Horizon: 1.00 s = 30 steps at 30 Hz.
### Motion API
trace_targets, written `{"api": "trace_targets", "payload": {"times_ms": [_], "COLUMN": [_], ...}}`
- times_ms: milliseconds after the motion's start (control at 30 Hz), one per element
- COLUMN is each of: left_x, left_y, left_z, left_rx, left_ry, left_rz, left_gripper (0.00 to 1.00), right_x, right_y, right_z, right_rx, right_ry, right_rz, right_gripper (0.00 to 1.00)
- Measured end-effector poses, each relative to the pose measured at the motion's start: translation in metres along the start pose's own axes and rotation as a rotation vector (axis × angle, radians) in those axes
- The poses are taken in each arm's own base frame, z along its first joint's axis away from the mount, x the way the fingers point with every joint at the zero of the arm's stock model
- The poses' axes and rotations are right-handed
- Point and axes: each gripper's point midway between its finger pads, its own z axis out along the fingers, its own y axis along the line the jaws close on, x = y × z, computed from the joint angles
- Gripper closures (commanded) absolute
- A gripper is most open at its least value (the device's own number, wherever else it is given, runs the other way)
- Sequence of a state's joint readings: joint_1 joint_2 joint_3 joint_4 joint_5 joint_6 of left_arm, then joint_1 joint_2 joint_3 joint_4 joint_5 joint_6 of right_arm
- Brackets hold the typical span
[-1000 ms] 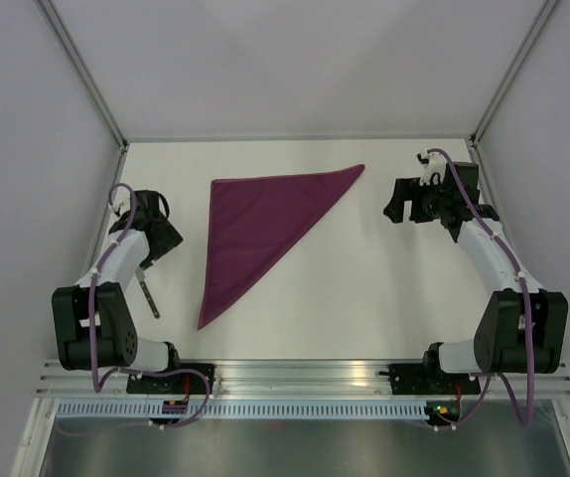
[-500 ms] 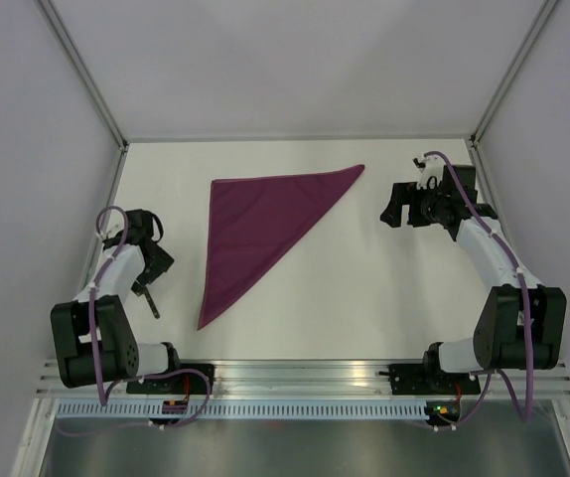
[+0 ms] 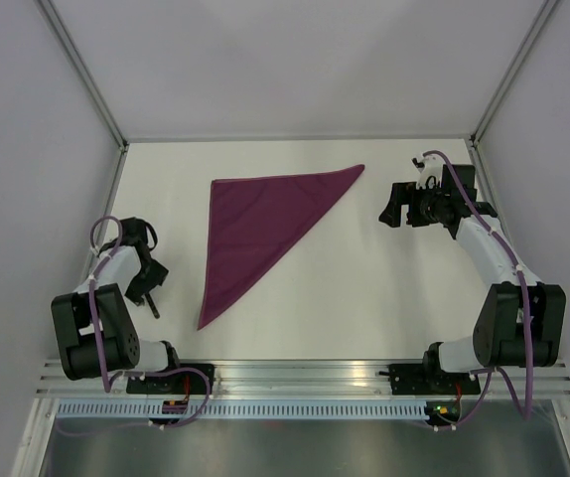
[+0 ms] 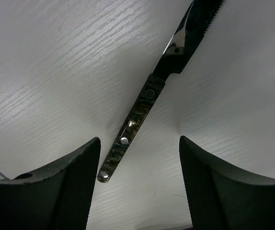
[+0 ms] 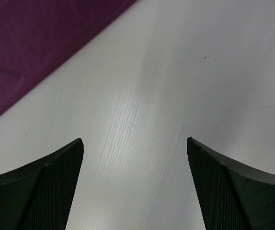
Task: Fold the napkin, place the utensils inside, and roll it up
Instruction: Grab a utensil with the left arm
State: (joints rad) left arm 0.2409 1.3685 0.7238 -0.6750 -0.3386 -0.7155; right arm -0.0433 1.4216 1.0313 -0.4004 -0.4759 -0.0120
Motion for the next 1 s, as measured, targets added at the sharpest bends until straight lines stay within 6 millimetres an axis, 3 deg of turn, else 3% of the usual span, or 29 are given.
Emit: {"api": "trace_targets", "payload": {"times_ms": [433,1000], "left_x": [0.004,-0.009], "left_y": [0.002,-0.014], "left_z": [0.009,0.016], "left_rx": [-0.028,-0.015], "left_ry": [0.030,0.034], "left_rz": [-0.009,0.000], "left_gripper": [0.49,0.76], "right_x": [0.001,0.001], "right_y": [0.000,0.000], "right_z": [0.000,0.000], "right_rx": [0.000,0.000], "right_ry": [0.005,0.006], "right_rz": [0.001,0.000], "right_gripper": [0.07,0.08]}}
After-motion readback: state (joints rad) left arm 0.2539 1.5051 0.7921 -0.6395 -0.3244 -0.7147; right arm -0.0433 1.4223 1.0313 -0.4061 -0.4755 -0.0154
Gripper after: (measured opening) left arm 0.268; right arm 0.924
